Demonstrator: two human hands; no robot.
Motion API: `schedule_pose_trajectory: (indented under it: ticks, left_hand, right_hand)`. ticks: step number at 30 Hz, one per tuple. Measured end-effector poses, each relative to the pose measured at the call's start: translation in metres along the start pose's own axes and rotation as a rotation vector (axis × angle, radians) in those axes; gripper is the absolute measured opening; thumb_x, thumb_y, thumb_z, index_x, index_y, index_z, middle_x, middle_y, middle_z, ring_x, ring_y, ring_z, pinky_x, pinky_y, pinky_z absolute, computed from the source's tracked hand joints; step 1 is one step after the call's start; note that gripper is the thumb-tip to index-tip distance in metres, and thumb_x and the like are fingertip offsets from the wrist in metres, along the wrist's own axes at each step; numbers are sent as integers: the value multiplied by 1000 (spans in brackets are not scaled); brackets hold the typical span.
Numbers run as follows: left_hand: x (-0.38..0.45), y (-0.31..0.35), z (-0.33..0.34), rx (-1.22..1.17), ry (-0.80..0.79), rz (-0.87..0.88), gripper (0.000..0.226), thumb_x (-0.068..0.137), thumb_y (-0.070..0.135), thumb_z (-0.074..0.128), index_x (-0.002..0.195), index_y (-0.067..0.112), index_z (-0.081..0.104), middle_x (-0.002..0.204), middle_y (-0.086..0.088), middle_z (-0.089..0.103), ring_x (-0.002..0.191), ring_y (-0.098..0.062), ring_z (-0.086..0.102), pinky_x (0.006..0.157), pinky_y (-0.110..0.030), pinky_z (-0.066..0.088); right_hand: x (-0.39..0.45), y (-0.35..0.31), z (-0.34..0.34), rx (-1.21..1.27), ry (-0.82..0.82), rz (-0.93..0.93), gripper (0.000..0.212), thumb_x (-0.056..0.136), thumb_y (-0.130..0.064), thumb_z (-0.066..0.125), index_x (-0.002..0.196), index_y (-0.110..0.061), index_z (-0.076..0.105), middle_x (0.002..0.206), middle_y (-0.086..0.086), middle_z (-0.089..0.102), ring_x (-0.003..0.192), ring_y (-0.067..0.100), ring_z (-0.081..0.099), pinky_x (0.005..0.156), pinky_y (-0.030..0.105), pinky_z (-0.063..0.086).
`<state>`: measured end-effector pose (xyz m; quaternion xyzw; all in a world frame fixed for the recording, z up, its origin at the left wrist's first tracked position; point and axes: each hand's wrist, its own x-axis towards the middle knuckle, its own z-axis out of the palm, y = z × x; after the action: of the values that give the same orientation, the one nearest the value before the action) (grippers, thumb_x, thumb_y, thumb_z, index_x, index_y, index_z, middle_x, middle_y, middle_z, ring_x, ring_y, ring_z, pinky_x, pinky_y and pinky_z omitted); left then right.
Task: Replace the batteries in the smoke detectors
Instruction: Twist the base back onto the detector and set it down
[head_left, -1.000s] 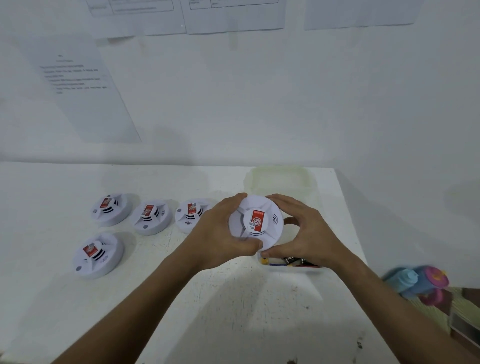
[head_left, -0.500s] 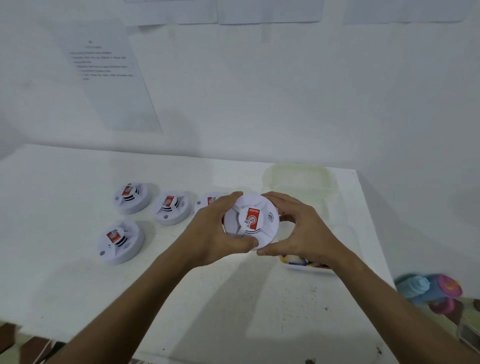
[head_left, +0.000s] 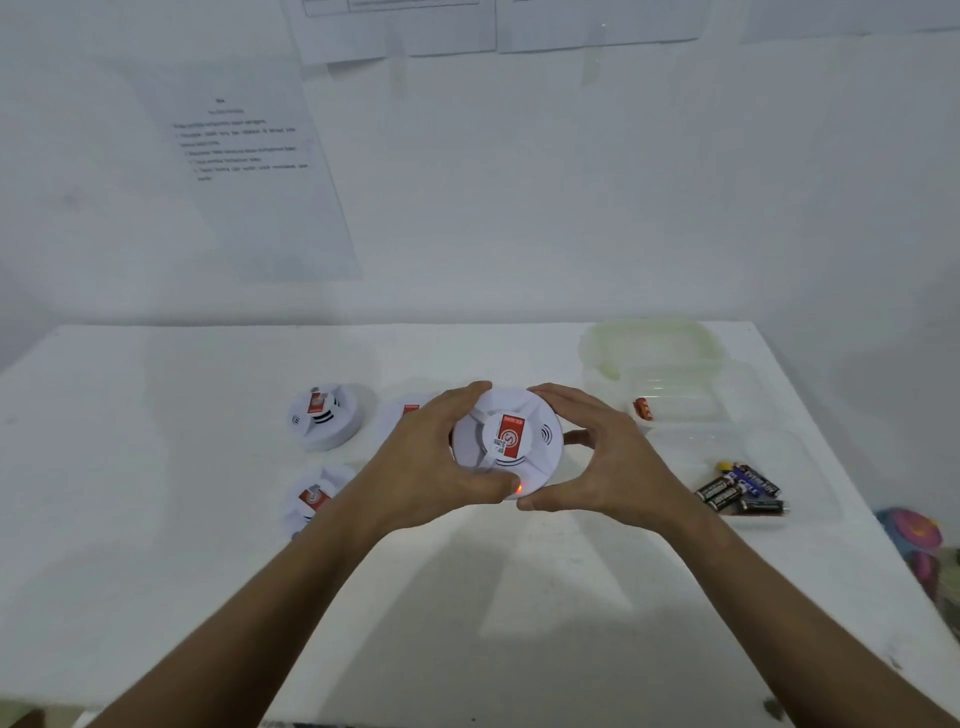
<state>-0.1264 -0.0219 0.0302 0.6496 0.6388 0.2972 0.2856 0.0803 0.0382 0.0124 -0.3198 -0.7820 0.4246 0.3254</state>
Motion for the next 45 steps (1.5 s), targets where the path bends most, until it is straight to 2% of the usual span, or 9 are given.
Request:
schedule_pose_trajectory:
  ticks: [6,11,14,19,22,27,30,37,45]
  left_hand:
    - [-2,-18,-12,9,-44,27,59,64,42,80,117,27,59,107,11,67,103,-10,62,91,-32,52]
    - [-5,-21,-22,-35,-137,22,57,73,30,82,109,53,44,97,39,57,95,20,54,78,-2,42]
    - [-4,-22,-23,-58,-171,8,73,74,39,80,133,44,38,110,36,52,103,18,51,87,-5,41]
    - [-3,-16,-20,-40,-185,38,96,67,58,78,147,31,33,137,19,52,122,-3,51,106,-31,44]
    - [-1,-16,-17,-38,-177,38,108,58,71,73,149,32,29,142,17,49,125,-4,50,105,-34,45]
    - [-2,-13,-19,-51,-204,98,95,63,45,87,142,37,36,120,26,57,97,3,58,71,-17,50]
    - [-4,-15,-21,-57,-199,123,93,63,35,89,142,35,39,111,29,59,92,0,59,64,-19,53]
    - [-6,-20,-22,-85,-178,171,85,64,31,89,137,37,45,112,21,63,91,-7,62,63,-14,48]
    - [-13,-31,-19,-79,-171,128,89,60,42,88,137,40,44,122,21,59,106,-14,60,89,-38,56]
  right_hand:
    - [-1,-6,24,2,39,31,86,54,-23,96,131,-20,58,130,-10,61,119,13,58,90,24,53]
    - [-5,-12,28,29,32,70,82,57,-19,95,130,-23,58,128,-14,62,118,10,59,90,23,54]
    - [-6,-13,26,22,24,86,80,59,-19,94,130,-24,58,126,-16,62,115,8,59,89,22,54]
    - [-9,-13,19,8,14,111,80,59,-19,94,130,-24,58,125,-17,61,115,8,59,91,24,54]
    - [-9,-13,11,-2,2,112,78,60,-19,94,129,-28,59,123,-20,61,114,5,59,90,22,54]
    - [-8,-11,1,-9,-28,112,78,60,-20,94,129,-28,59,125,-19,60,116,6,58,90,21,53]
    - [-8,-11,2,-22,-41,109,79,60,-21,94,128,-34,57,128,-22,58,117,3,57,89,16,51]
    - [-8,-8,9,-8,-45,114,83,60,-20,93,133,-29,54,128,-20,59,117,5,56,90,18,52]
    - [-15,-4,20,-2,-40,130,89,60,-17,94,136,-28,50,129,-19,57,120,8,56,92,25,54]
